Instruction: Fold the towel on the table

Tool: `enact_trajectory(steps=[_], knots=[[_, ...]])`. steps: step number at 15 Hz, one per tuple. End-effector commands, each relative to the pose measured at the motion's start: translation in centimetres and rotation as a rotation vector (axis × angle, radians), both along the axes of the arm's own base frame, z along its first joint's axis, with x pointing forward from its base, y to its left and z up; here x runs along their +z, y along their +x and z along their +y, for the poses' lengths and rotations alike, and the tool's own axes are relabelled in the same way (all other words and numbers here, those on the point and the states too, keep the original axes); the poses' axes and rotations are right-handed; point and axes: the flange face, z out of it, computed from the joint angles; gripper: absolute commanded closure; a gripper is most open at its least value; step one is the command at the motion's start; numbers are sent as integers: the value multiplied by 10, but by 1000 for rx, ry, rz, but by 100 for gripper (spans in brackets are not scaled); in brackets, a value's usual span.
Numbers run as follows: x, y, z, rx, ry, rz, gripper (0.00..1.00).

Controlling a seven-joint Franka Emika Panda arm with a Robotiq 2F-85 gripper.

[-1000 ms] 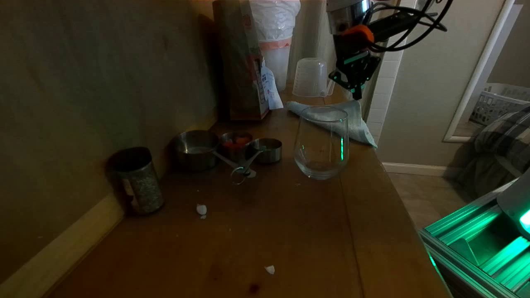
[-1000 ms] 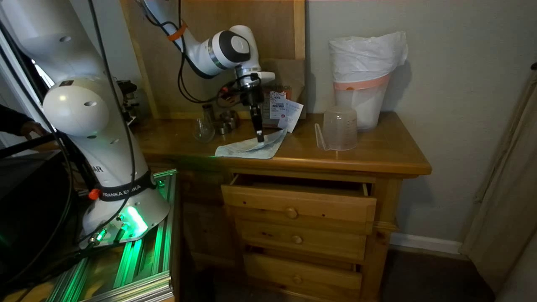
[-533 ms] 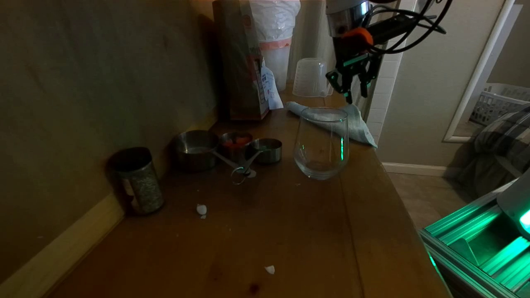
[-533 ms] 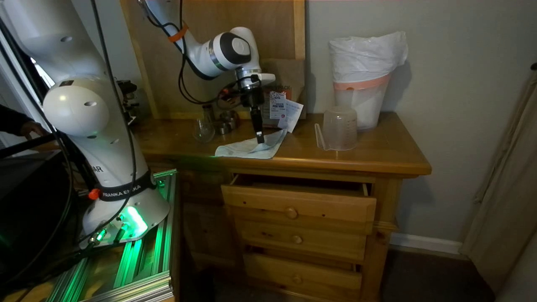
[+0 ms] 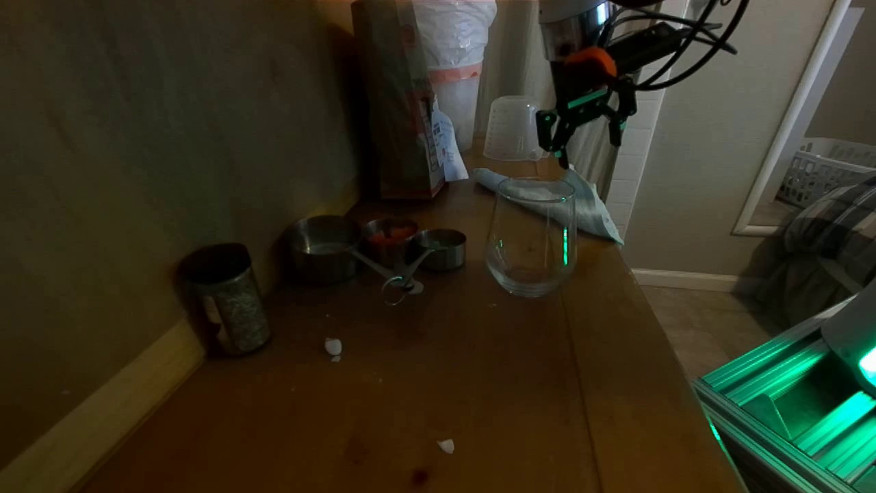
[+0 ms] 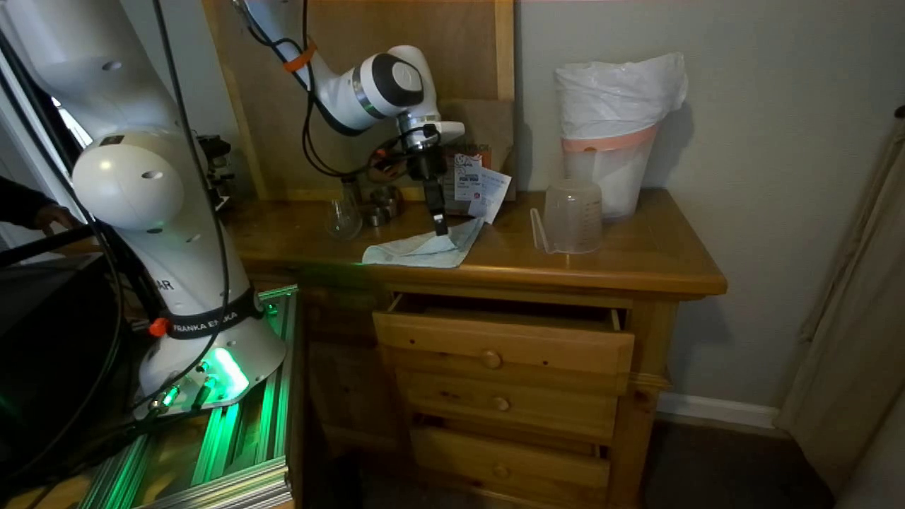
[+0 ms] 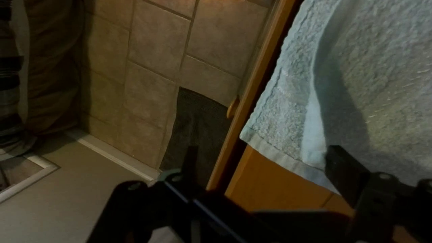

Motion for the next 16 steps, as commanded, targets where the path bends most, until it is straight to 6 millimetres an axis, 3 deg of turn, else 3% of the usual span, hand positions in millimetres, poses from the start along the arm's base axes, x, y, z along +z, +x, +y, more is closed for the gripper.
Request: enact_trajectory(steps=[1, 8, 9, 10, 12, 16], knots=[[0, 3, -3, -12, -27, -25, 30], [1, 4, -3, -19, -34, -41, 80], [2, 4, -2, -20, -27, -45, 55], [4, 4, 0, -18, -16, -47, 41], [13, 6, 9, -8, 20, -66, 34], [33, 18, 38, 52, 88, -127, 6]])
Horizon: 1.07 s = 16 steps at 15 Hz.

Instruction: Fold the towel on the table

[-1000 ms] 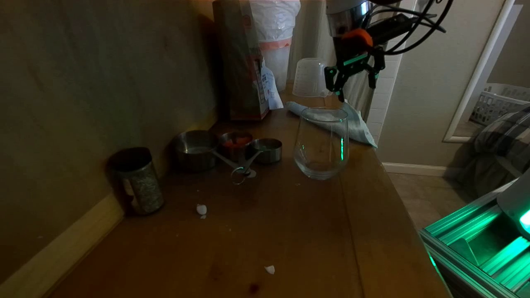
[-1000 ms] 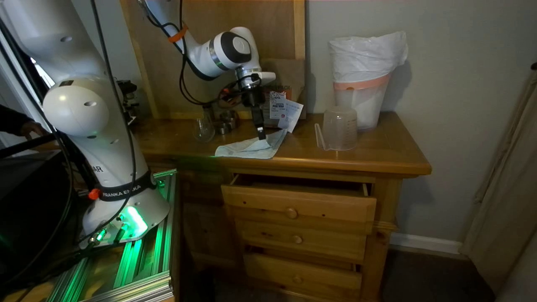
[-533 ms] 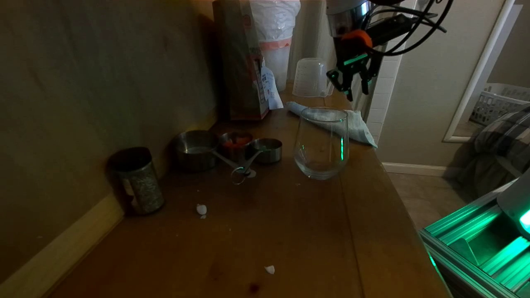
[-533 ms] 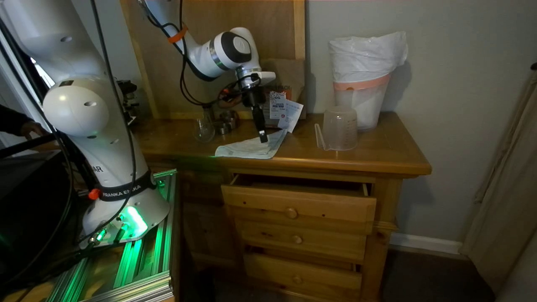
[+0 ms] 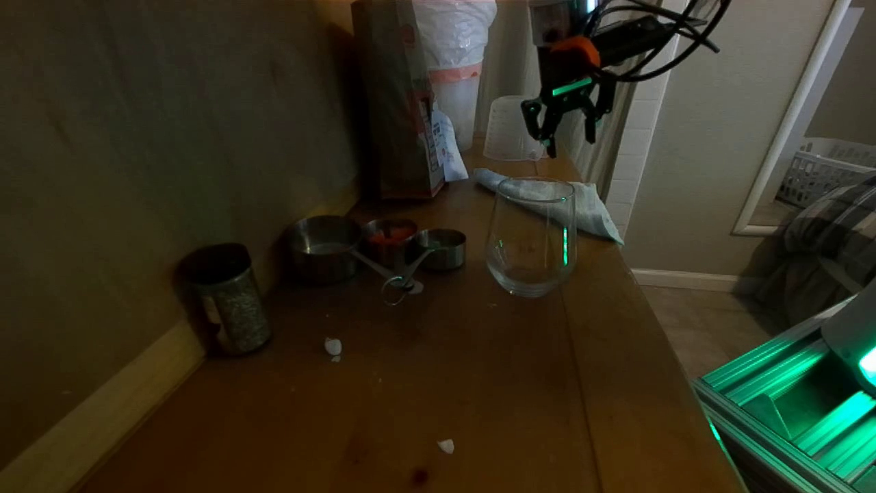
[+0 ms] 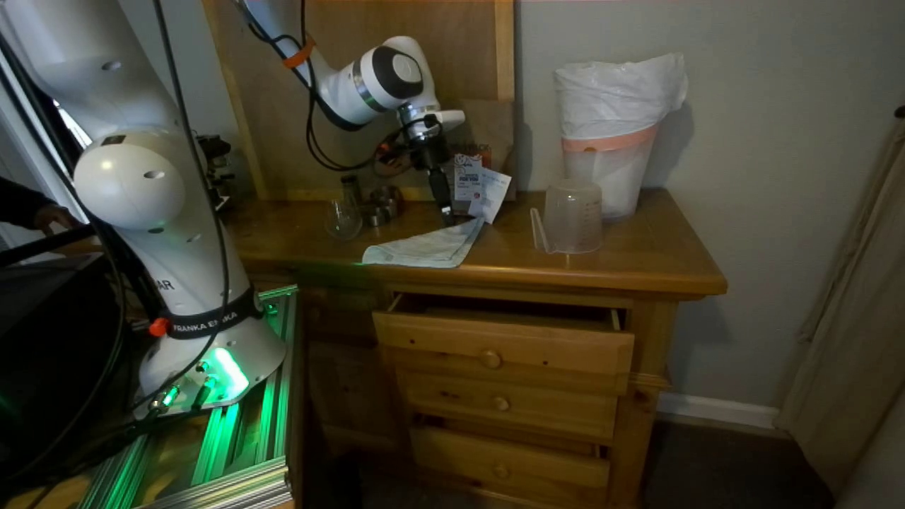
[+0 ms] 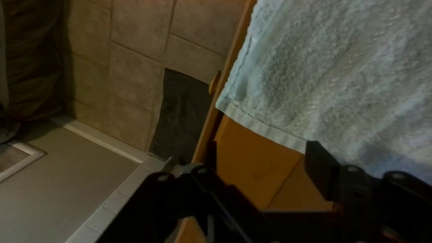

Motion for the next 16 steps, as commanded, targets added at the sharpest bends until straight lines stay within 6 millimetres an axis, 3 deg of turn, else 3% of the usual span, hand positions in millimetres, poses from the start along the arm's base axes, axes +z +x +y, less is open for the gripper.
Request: enact_trajectory(steps=[1, 8, 12, 13, 16], knots=[[18, 12, 29, 59, 73, -49, 1], [12, 41, 71, 200, 196, -36, 0], [2, 54, 84, 261, 208, -7, 0], [6, 43, 74, 232, 186, -20, 0], [1, 49, 80, 252, 190, -10, 0]])
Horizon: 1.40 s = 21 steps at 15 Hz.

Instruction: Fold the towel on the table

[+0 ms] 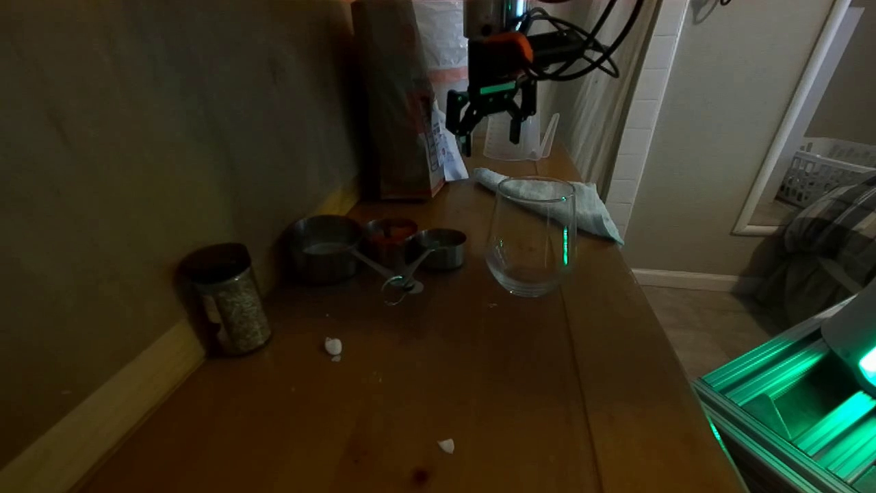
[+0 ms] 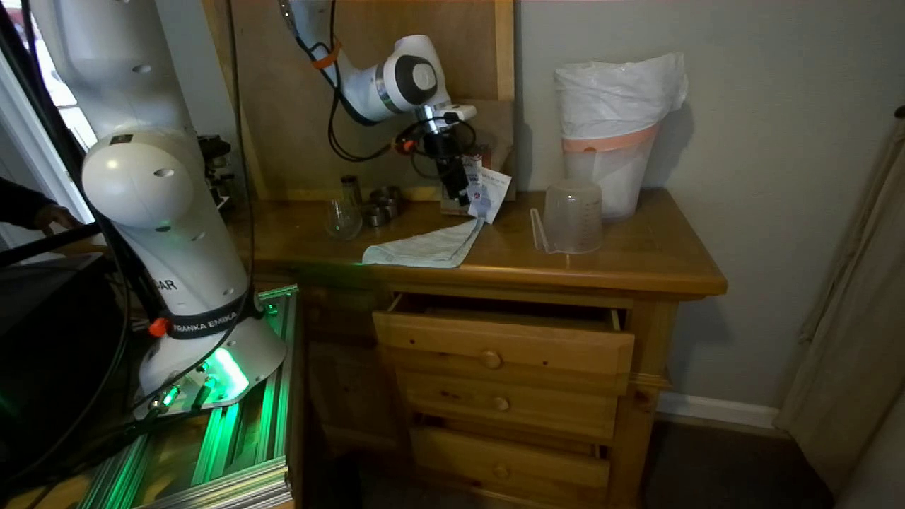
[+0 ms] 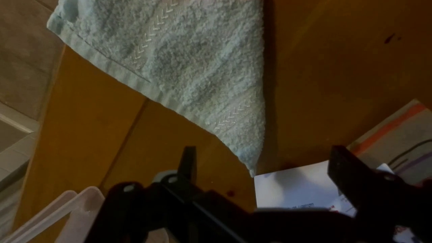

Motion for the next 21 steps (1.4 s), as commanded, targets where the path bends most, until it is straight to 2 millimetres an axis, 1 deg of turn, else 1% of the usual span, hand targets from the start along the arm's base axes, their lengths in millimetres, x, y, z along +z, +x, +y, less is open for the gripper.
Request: enact_trajectory(steps=[1, 2, 5, 9, 12, 13, 14, 16, 17, 18, 19, 20, 21], knots=[[0, 1, 0, 2, 0, 1, 0], [1, 1, 0, 3, 1, 1, 0], [-13, 6, -7, 11, 38, -15, 0], [-24, 11, -15, 27, 85, -39, 0], [-28, 15, -17, 35, 119, -69, 0], [-29, 17, -17, 37, 130, -84, 2], [-30, 18, -17, 39, 136, -89, 8], [-34, 18, -17, 43, 141, -87, 27], [-37, 18, -18, 44, 140, -77, 11], [-39, 17, -18, 44, 136, -72, 6], [-41, 17, -18, 46, 135, -67, 3], [-41, 17, -19, 47, 133, -67, 31], [-42, 17, -19, 49, 134, -67, 29]])
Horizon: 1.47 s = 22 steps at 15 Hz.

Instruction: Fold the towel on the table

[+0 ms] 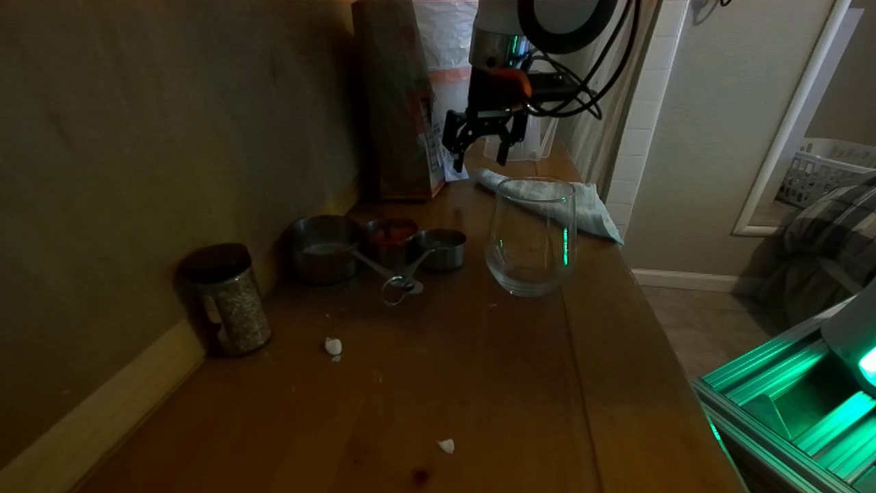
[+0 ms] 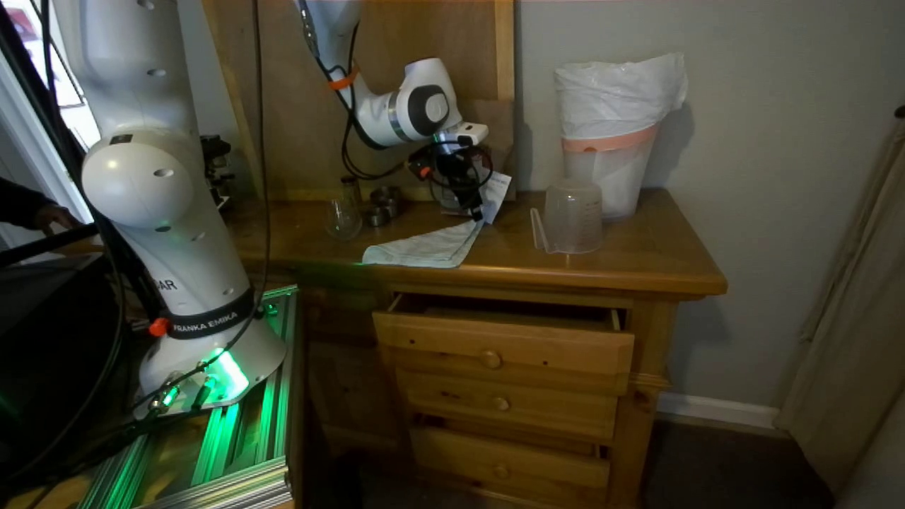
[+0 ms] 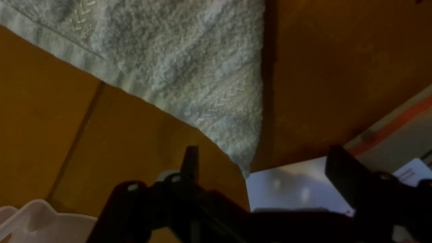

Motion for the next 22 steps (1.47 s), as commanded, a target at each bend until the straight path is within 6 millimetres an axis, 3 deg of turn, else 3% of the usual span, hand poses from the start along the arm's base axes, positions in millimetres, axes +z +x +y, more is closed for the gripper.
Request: enact_trajectory(steps=[1, 9, 10, 12, 16, 17, 18, 19, 21, 22], knots=[[-4, -1, -2, 14, 15, -5, 29], [-1, 0, -5, 18, 10, -28, 88], [-1, 0, -5, 17, 11, -30, 44], [0, 0, -5, 18, 12, -34, 47], [-2, 1, -2, 26, 18, -43, 22], [-2, 0, -2, 33, 15, -44, 19], [-3, 0, -1, 37, 14, -44, 29], [-4, -1, -1, 39, 14, -44, 49], [-6, -1, -1, 47, 11, -48, 45], [-6, -1, -1, 49, 10, -52, 51]])
